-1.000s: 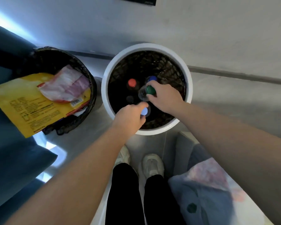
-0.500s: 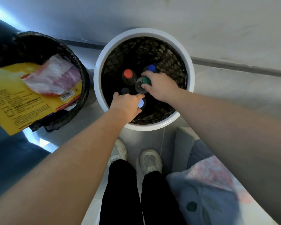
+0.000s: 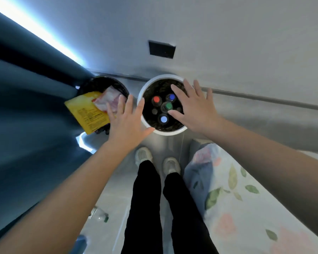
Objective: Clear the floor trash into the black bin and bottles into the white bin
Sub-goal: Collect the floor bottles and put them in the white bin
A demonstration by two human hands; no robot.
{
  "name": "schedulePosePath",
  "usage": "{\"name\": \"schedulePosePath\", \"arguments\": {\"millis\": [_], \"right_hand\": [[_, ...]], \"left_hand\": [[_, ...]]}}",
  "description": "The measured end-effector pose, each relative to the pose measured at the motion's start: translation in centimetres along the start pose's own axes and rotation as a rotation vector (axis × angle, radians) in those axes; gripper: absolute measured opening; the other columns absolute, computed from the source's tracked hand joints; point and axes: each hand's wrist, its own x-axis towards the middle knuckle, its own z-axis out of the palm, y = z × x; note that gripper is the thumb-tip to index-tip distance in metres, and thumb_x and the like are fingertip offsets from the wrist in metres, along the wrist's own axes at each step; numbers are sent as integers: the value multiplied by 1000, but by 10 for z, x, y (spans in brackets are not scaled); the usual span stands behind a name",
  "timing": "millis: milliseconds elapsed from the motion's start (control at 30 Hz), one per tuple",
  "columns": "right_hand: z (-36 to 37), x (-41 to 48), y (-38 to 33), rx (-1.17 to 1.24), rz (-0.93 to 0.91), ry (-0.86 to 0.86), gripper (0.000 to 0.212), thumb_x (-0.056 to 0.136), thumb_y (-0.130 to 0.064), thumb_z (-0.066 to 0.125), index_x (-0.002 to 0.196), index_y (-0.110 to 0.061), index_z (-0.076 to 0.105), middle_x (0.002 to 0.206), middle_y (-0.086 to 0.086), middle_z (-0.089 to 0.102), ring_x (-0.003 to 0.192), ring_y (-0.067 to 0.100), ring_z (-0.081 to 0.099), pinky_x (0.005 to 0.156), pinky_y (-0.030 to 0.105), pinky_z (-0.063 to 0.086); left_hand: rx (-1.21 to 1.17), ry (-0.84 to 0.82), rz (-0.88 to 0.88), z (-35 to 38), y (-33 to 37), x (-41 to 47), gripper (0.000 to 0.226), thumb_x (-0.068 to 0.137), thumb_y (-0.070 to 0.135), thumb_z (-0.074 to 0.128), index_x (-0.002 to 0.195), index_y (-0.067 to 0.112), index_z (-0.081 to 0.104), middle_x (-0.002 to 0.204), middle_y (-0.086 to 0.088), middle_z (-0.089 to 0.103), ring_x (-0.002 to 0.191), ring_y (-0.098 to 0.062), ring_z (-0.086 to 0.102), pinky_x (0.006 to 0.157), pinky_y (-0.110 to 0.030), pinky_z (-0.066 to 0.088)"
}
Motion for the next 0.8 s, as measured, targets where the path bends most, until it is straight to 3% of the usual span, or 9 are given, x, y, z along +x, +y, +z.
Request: {"name": "schedulePosePath", "arguments": {"millis": [167,333,533,700,800], "right_hand": [[-96,-100,-52,32,-45,73,73,93,-61,41,153,-37,8,163,1,-4,149,30,-9,115,61,2],[-146,-178,-86,-23,-144,154,73,93,-60,42,153,-38,6,163,2,-4,149,30,-8,115,60,3],[-171,-253,-116,-188,-377,264,74,92,-58,44,154,-35,10,163,6,1,149,33,-5,114,64,4],[-161,-299,-160,-285,-671,240,75,92,-59,42,153,-36,6,163,6,-1,149,34,-6,113,64,2],[-149,-312,-193,-339,-846,230,74,91,-58,41,153,-35,9,163,8,1,149,36,-5,114,66,6]], "left_hand": [[-145,123,-102,-95,0,-112,92,80,73,44,152,29,7,161,-6,0,147,-29,-8,112,-64,-3],[-210,220,-272,-137,5,-226,92,80,74,39,152,31,2,161,-3,-4,147,-26,-10,112,-61,-4],[-328,373,-571,-154,24,-335,92,80,73,44,152,29,6,161,-5,3,148,-27,-3,111,-65,0],[-376,487,-812,-139,39,-418,95,79,73,48,152,29,7,161,-5,1,148,-27,-5,109,-66,-2],[-436,476,-992,-114,41,-463,99,75,73,52,152,30,6,161,-4,-2,148,-27,-6,109,-66,-4]]}}
